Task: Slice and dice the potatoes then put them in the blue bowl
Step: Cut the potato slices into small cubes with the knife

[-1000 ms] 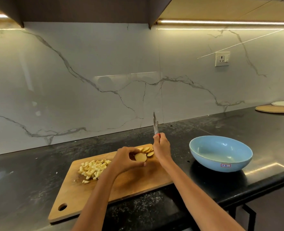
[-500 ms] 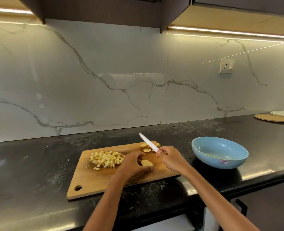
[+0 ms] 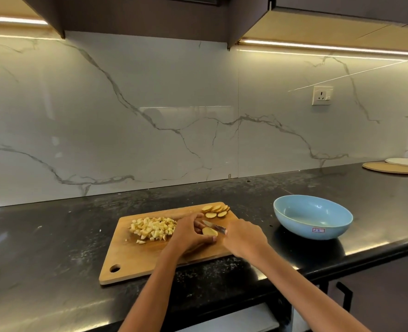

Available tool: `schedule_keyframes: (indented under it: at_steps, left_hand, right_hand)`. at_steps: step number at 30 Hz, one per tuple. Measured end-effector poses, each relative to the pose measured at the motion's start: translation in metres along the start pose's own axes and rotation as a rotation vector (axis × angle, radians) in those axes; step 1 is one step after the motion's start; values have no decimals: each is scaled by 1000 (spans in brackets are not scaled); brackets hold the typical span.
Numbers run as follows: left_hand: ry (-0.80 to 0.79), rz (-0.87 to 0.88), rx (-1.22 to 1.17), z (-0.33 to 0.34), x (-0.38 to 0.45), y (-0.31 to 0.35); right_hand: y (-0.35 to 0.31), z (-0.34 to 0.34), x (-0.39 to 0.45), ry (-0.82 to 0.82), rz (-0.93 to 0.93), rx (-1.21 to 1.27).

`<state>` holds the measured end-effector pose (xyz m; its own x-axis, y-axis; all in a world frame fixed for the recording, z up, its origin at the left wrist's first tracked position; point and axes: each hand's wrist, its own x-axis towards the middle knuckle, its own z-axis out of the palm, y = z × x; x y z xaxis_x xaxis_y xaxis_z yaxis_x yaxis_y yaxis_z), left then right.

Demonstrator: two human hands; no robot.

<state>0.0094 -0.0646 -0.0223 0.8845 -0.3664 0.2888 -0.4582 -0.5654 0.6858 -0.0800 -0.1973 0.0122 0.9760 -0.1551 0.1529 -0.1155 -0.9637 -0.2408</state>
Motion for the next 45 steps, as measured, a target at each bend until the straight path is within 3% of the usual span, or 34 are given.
schedule_keyframes:
  at_steps: [12,23,31,35,39,45]
  left_hand:
    - [-33,6,36,0,5,-2]
    - [-325,40,279,-5,15,13]
    - [-305,58,200,-6,13,9]
    - [-230,70,205,-3,4,4]
    - [-142,20,116,-1,-3,0]
    - [-38,-1,9,-3,-7,-1]
  right_hand:
    - [-14,1,6,-169,10,14]
    - [8,-12,-18,-274,-9,-33]
    - [26,-67,-31,-435,14,-126]
    - [18,-74,-20,-332,9,-102]
    - [5,-36,-11,-210,10,-16]
    - [2,-6,-10,-176,61,87]
